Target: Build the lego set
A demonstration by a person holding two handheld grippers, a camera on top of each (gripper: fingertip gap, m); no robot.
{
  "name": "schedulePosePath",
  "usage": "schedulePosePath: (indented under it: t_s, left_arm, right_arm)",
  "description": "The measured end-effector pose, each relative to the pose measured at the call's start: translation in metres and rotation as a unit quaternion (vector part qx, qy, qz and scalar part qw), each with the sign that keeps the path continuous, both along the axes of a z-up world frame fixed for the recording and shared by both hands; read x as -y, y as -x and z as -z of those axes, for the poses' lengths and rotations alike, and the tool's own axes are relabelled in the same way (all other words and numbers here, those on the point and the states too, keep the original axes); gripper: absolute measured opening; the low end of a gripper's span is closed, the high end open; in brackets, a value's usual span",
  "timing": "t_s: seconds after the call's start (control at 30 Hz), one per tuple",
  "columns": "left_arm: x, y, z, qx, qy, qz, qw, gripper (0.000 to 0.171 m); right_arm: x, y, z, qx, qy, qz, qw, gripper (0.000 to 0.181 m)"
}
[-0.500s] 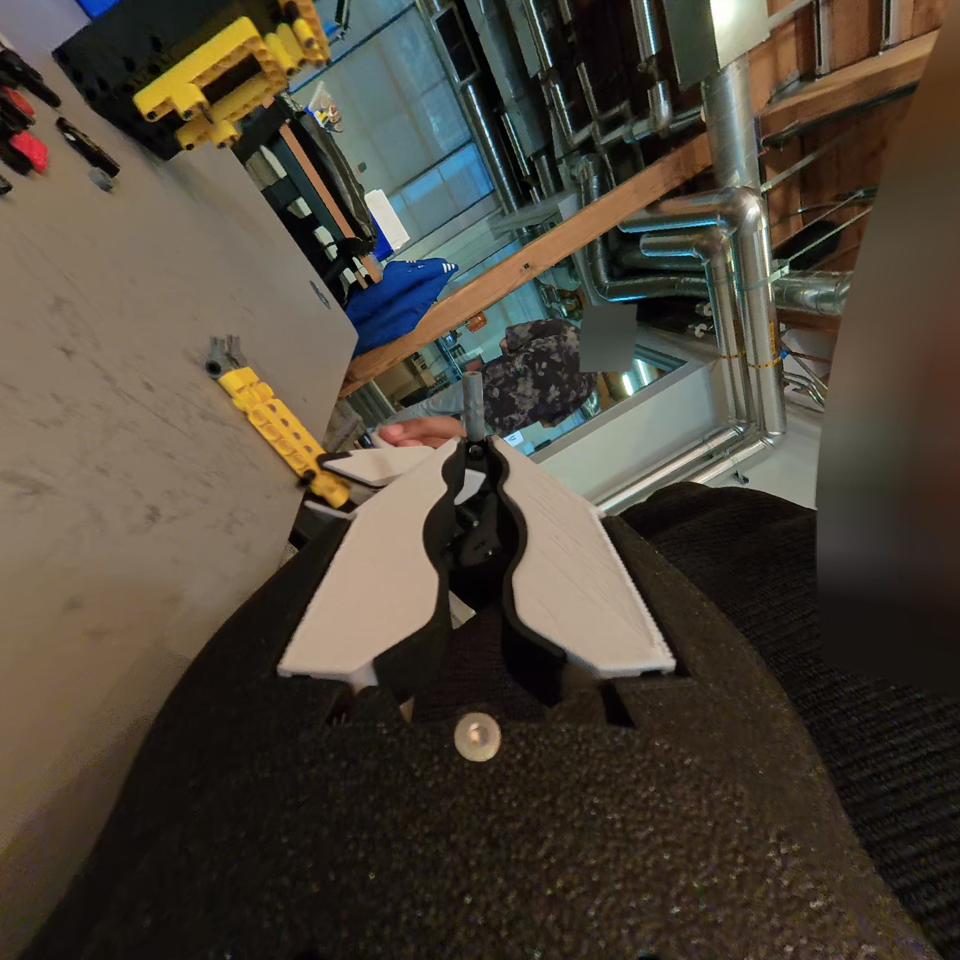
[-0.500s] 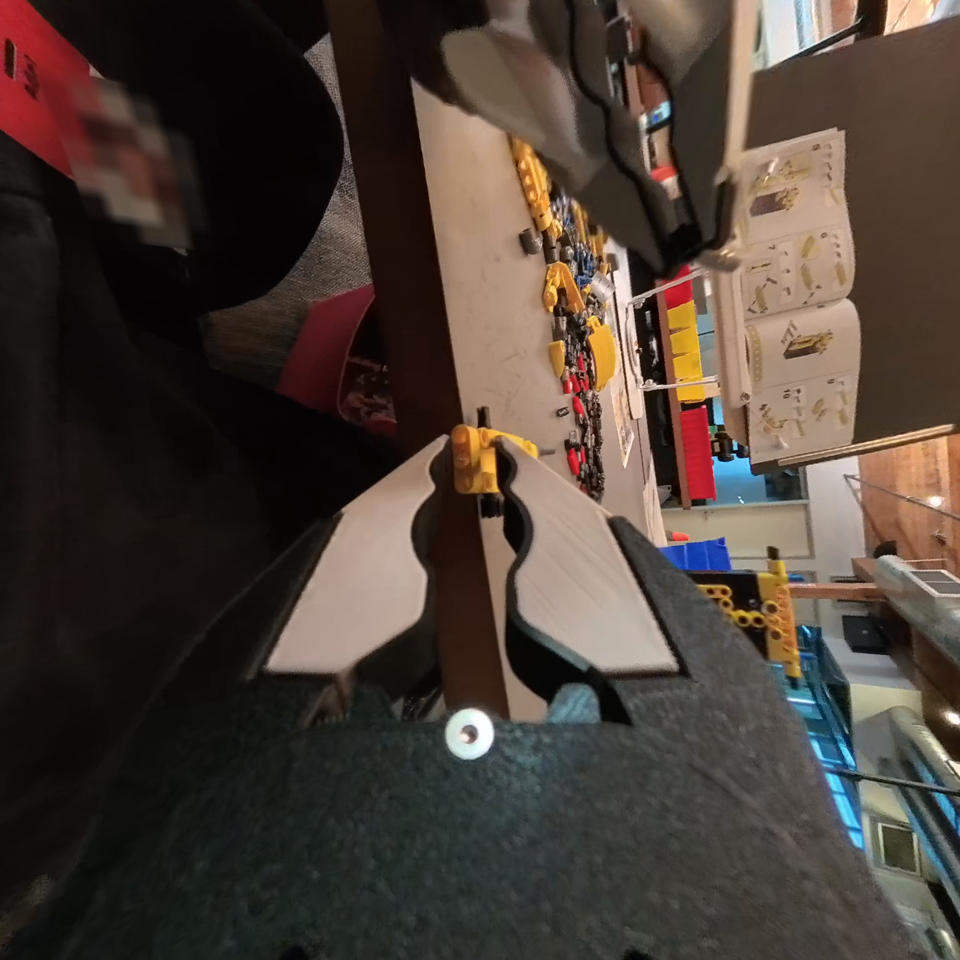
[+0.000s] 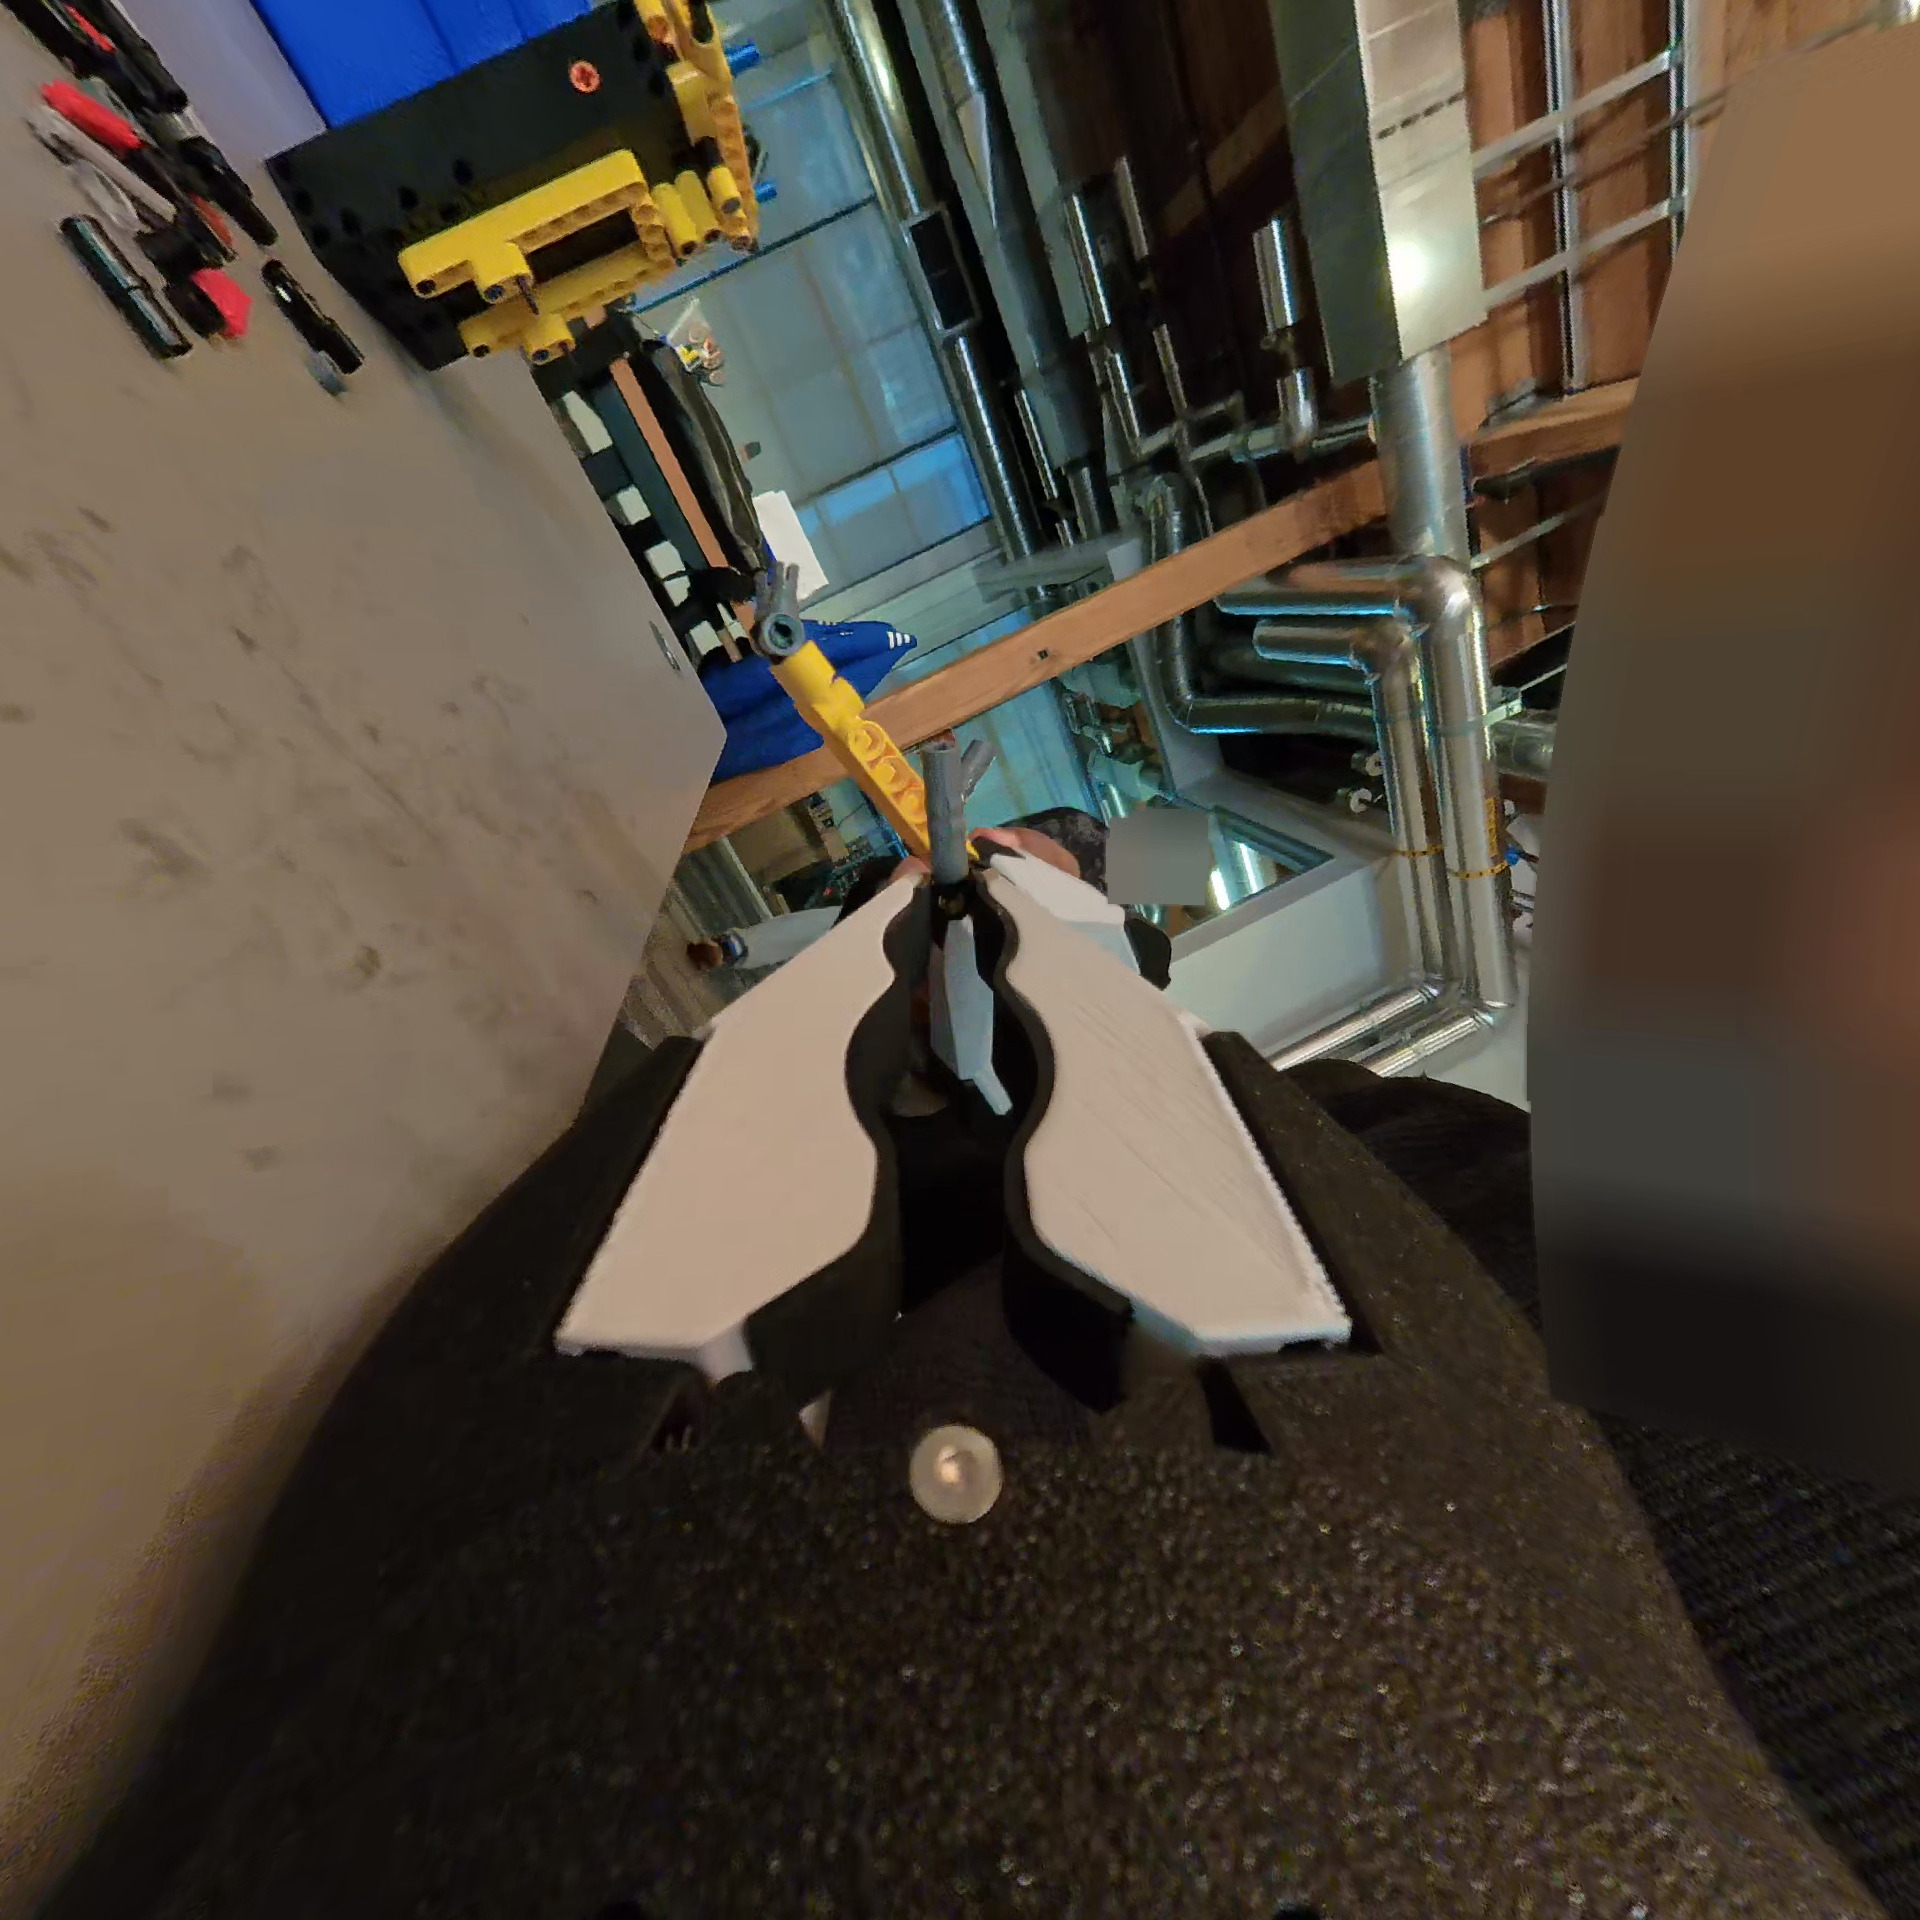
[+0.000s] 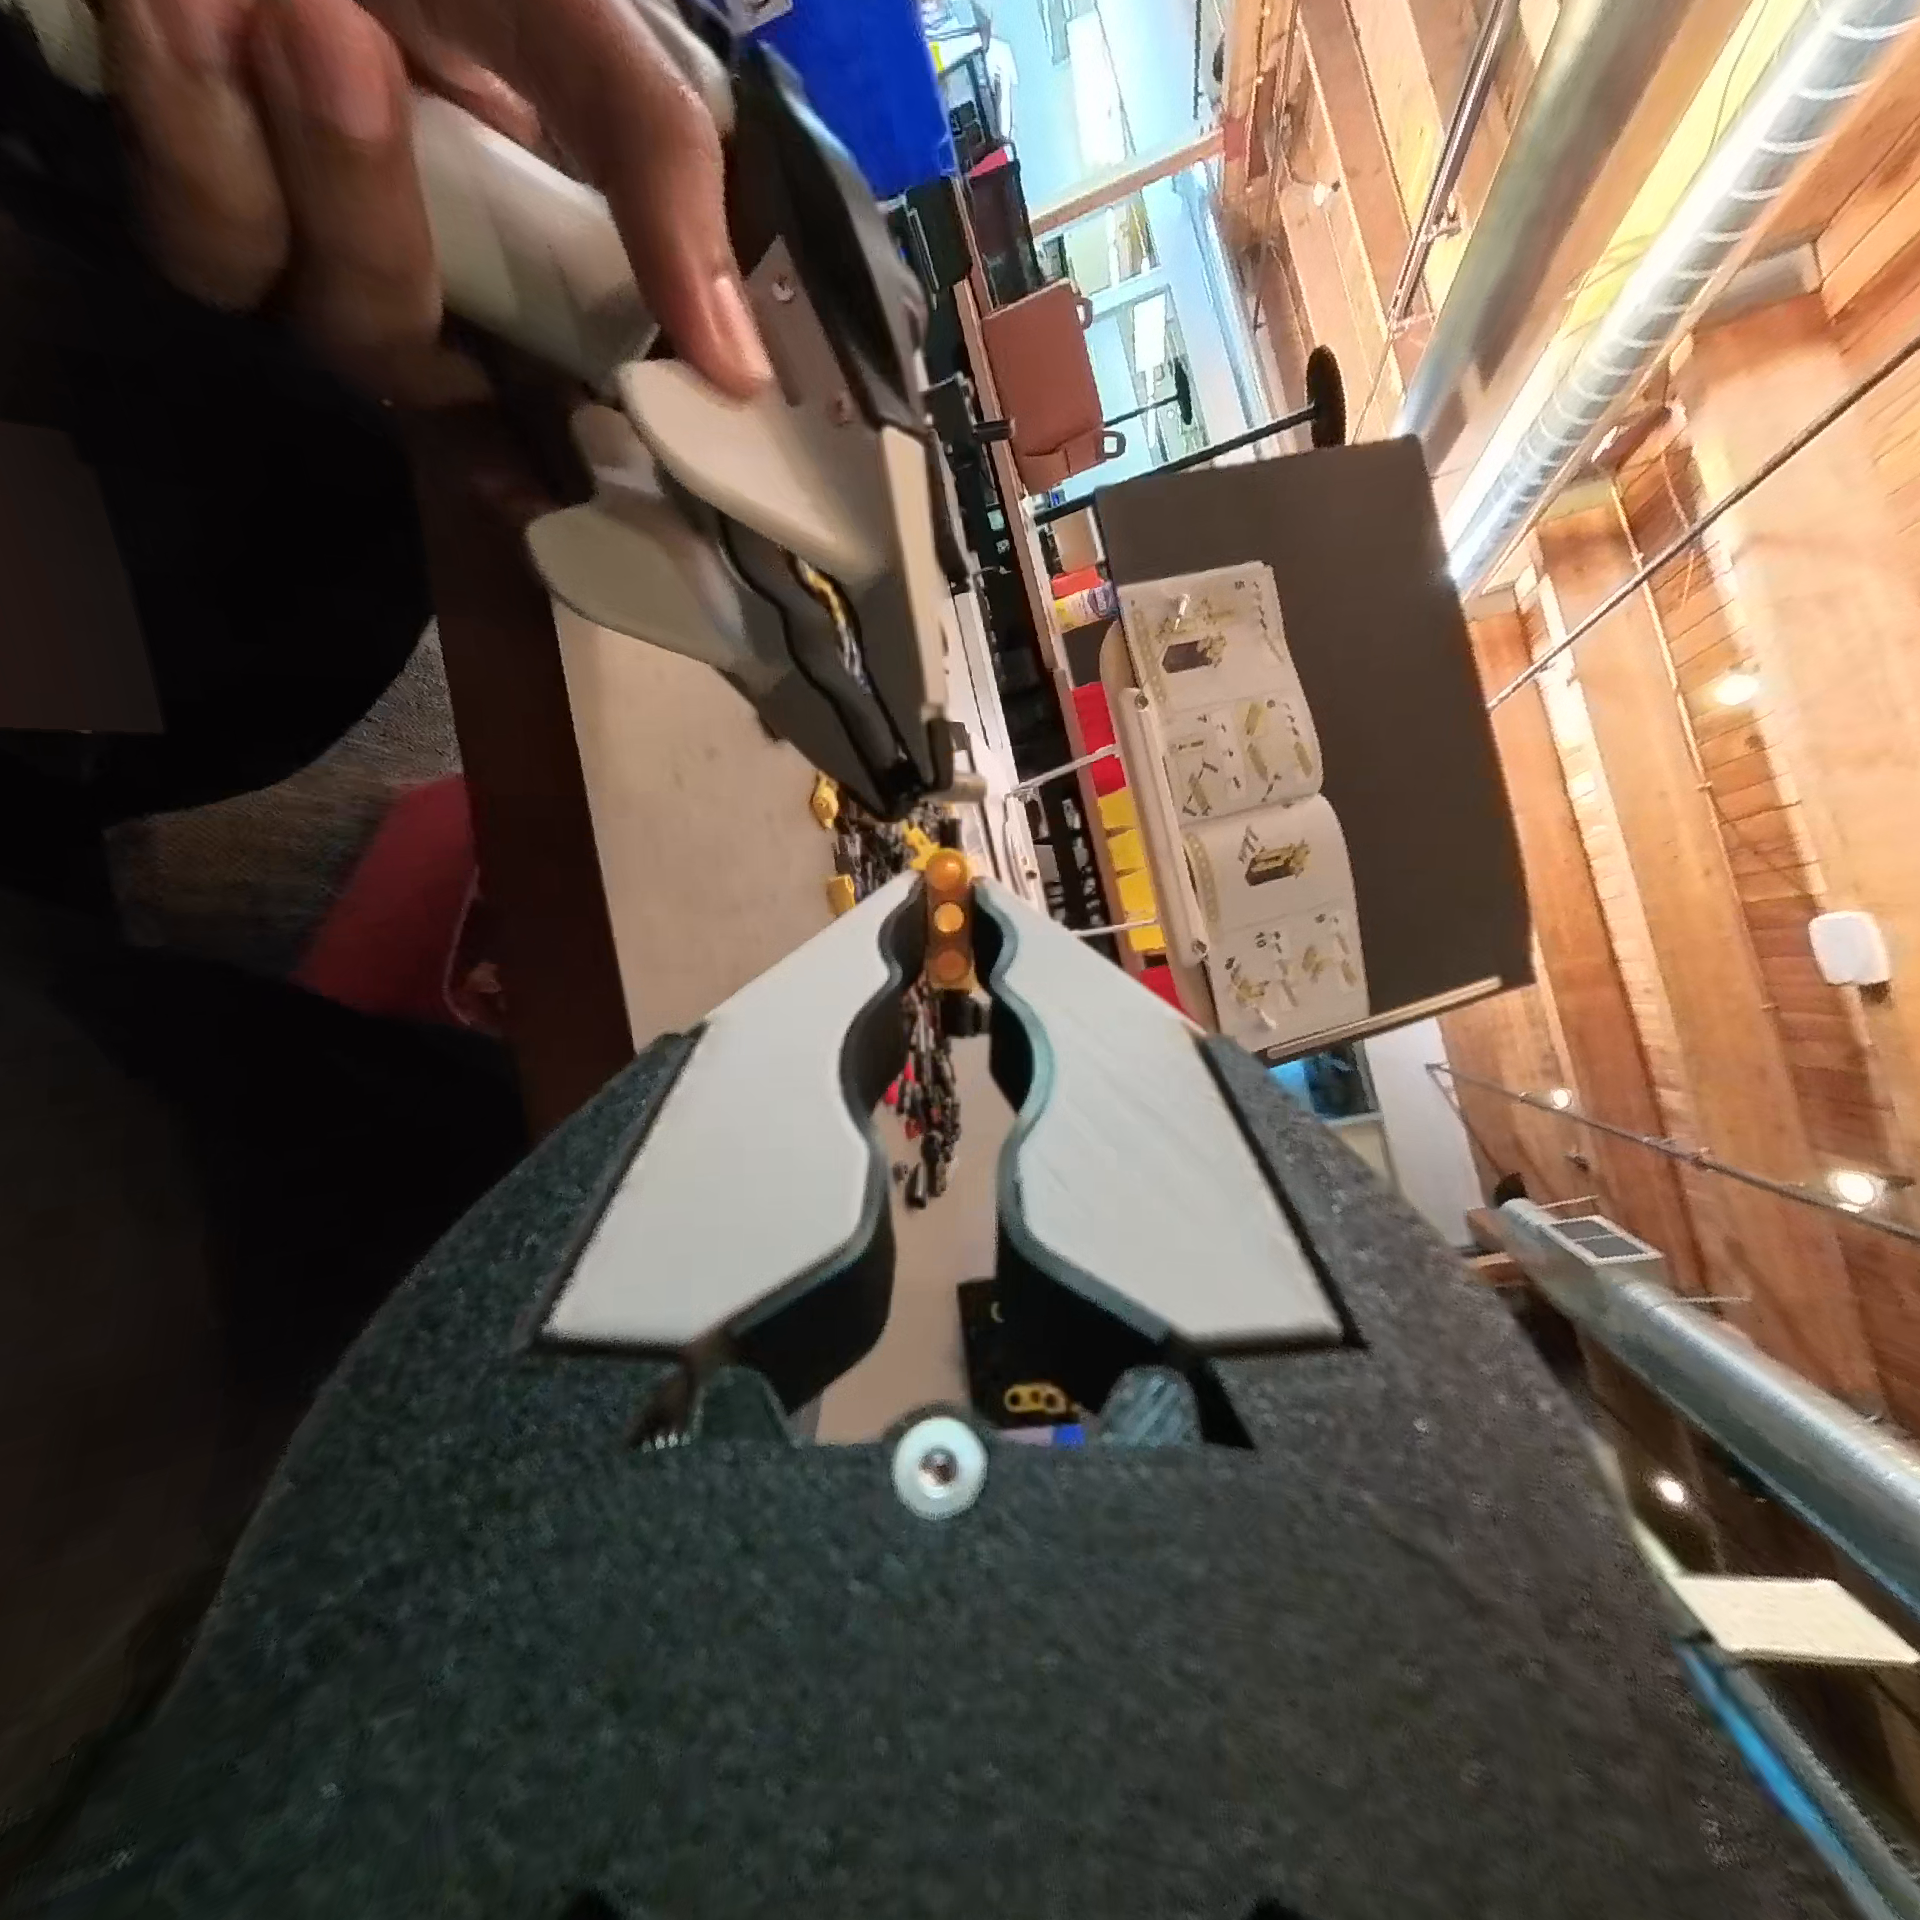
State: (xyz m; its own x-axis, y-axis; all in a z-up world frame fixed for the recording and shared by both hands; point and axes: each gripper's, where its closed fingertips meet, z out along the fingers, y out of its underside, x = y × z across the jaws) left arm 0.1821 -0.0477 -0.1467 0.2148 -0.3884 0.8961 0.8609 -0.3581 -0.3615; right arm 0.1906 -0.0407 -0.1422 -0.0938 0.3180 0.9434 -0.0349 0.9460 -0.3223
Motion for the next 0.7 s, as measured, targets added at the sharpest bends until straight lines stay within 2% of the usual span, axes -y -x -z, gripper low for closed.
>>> schedulePosePath:
  t_s: [0.1, 0.23, 0.37, 0.6, 0.7]
  left_arm:
    - [0.002, -0.002, -0.009, 0.015, -0.024, 0.007, 1.000, 0.006]
    - [0.001, -0.005, -0.009, 0.031, -0.027, 0.019, 0.999, 0.005]
    - [0.001, -0.003, -0.016, 0.072, -0.039, 0.026, 0.996, 0.006]
    - [-0.002, -0.003, -0.015, 0.071, -0.027, 0.025, 0.997, 0.006]
    - [-0.003, -0.002, -0.012, 0.047, -0.013, 0.014, 0.999, 0.005]
  right_arm:
    - [0.003, 0.002, 0.001, -0.002, -0.033, 0.000, 0.999, 0.006]
    - [0.004, 0.001, -0.008, -0.017, -0.049, -0.002, 0.999, 0.007]
    - [0.005, 0.000, -0.010, -0.019, -0.079, -0.007, 0.997, 0.007]
    - [0.004, 0.001, -0.009, -0.018, -0.140, -0.017, 0.990, 0.006]
    - [0.003, 0.002, -0.007, -0.018, -0.162, -0.027, 0.986, 0.006]
